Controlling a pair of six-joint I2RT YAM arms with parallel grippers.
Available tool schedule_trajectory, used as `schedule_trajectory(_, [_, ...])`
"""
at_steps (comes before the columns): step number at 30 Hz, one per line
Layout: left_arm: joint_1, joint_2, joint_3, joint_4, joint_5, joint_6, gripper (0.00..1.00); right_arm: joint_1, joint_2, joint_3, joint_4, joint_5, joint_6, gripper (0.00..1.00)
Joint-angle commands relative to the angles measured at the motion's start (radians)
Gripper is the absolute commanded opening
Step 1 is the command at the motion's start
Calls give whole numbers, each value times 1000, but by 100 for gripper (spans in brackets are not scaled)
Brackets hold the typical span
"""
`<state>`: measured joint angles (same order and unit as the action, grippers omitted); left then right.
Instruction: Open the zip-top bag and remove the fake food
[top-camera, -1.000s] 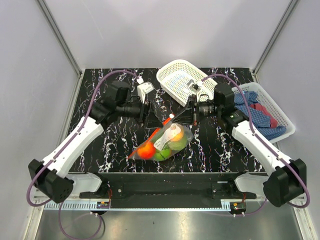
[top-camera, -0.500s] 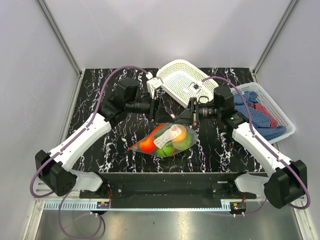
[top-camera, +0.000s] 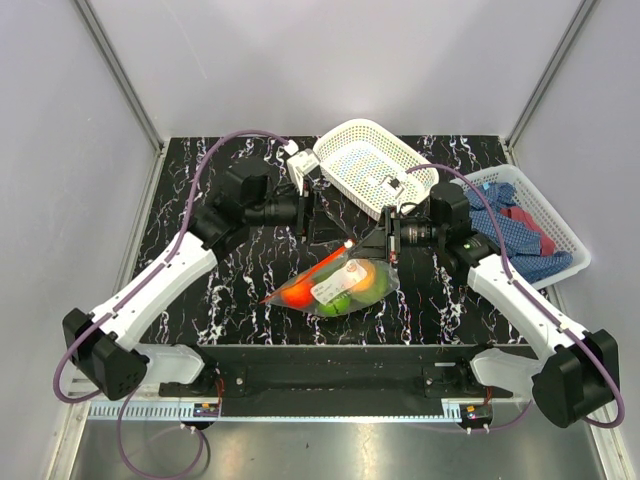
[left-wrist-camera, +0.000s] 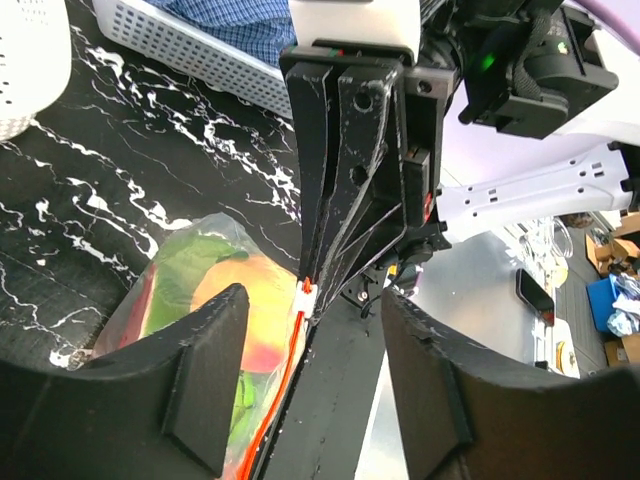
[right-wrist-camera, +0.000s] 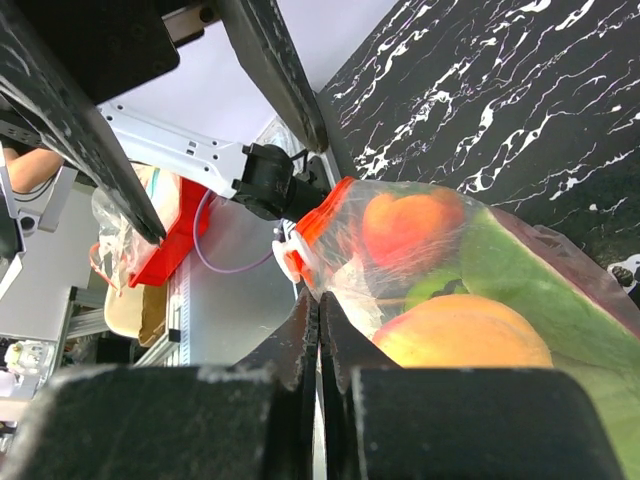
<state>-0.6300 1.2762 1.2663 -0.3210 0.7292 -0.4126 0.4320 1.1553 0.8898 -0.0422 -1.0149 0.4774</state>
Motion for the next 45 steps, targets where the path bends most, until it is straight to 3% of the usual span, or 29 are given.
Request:
schedule_trajectory(1, [-10, 11, -18, 62, 48, 5, 57, -1, -13, 31, 33, -42, 30, 0])
schedule_trajectory(7, [-28, 37, -51, 137, 147, -51, 53, -1, -12, 38, 64, -68, 36, 0])
schedule_trajectory(11, [-40, 40, -61, 148, 136, -52, 48, -1, -20, 32, 70, -68, 49, 0])
schedule_trajectory(14, [-43, 41, -64, 148, 136, -54, 39, -1, -20, 31, 71, -68, 56, 0])
schedule_trajectory(18, [-45, 35, -81, 148, 125, -46, 17, 1, -34, 8, 93, -65, 66, 0])
schedule_trajectory(25, [-45, 29, -99, 129, 134, -19, 0, -1, -63, -75, 277, -62, 194, 0])
schedule_trajectory(27, [-45, 26, -99, 109, 112, -3, 0, -1, -66, -94, 356, -68, 228, 0])
schedule_trajectory(32, [-43, 15, -82, 57, 73, 29, 0, -1, -72, -94, 377, -54, 260, 0])
schedule_trajectory(37, [-39, -6, -99, 11, 36, 40, 0, -3, -86, -98, 399, 32, 329, 0])
schedule_trajectory(41, [-28, -38, -136, 30, 19, 24, 0, -3, -91, -127, 520, 88, 431, 0])
schedule_trajectory(45, [-17, -75, -160, 10, 0, 17, 0, -15, -111, -134, 492, 130, 420, 0])
